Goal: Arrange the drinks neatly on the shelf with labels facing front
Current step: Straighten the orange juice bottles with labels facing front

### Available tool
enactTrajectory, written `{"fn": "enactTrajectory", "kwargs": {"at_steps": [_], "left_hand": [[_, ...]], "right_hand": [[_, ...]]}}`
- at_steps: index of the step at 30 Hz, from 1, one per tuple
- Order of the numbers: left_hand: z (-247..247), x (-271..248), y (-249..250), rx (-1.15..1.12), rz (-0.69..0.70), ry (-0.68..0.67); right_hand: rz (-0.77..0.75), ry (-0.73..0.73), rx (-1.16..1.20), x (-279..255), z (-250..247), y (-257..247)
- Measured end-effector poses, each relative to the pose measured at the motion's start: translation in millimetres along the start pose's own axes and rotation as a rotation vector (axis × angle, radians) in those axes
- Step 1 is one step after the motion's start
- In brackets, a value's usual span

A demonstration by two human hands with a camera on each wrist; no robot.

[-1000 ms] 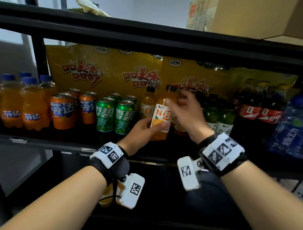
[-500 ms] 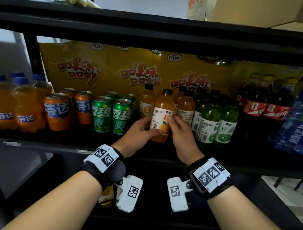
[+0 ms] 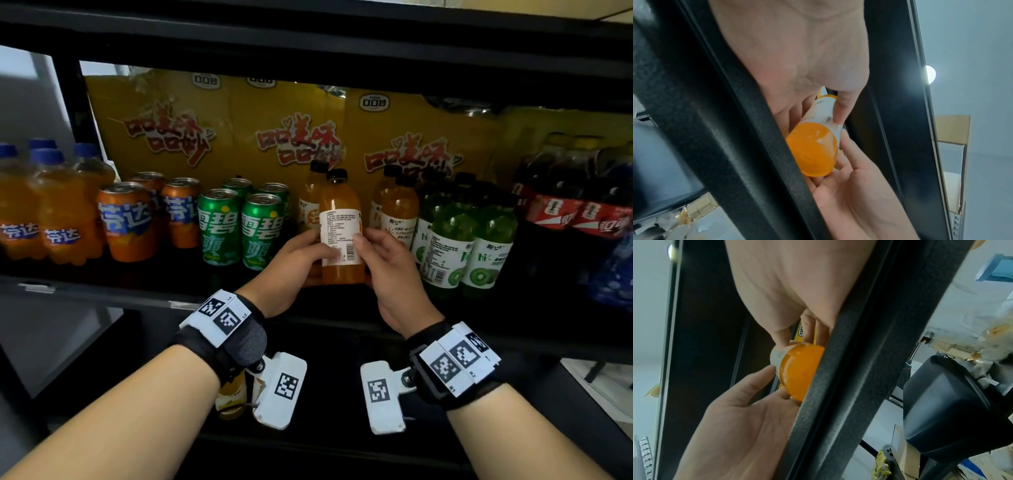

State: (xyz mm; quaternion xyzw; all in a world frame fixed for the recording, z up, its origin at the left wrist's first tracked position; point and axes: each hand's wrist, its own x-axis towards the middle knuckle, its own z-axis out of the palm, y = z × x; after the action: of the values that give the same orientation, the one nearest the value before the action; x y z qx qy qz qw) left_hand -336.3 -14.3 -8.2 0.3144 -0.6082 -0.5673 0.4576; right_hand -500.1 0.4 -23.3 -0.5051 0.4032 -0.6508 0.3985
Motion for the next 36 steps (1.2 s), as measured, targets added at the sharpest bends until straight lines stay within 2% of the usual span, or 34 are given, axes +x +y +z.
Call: {"fn": "enactTrajectory", "kwargs": {"at_steps": [6,11,16,20,24,30,33,36], "left_hand": [[-1.5,-2.7,-1.2,-0.033,0.047,0.025],[-0.4,-0.5,0.3,-0.044,0.074,0.045],[-3.5,3.2,-0.5,-0.075,0.007,-0.008],[-4.2,1.3,-2.7,-0.049,0.055,-0.026],[-1.5,-2.3,-2.8,-0.037,0.093,0.021],[1.4,-3.9,2.1,-0.025,0.044,0.007],[-2.6,-2.6,1.9,-0.051,-0.003,-0.025],[-4.9,-2.2,1.7,-0.080,0.013,-0.030]], "right_hand": [[-0.055,-0.043,-0.037,-3.4,1.7,-0.5],[0.013,-0.066,0.059,-1.3,-0.1,-4.2],[0.040,0.016,0.122,0.7,-1.2,-2.0],[0.007,0.001,0.023,-1.0,0.0,-1.7],[-0.019,-0.019,0.015,-3.4,-0.4,-1.7],[0.007,-0.001,0.077,-3.3,-1.9,-3.6],[0.014,0.012,0.057,-3.4,-1.2,-4.1],[-0.013,0.028,0.015,-4.5,-0.2,-4.7]]}}
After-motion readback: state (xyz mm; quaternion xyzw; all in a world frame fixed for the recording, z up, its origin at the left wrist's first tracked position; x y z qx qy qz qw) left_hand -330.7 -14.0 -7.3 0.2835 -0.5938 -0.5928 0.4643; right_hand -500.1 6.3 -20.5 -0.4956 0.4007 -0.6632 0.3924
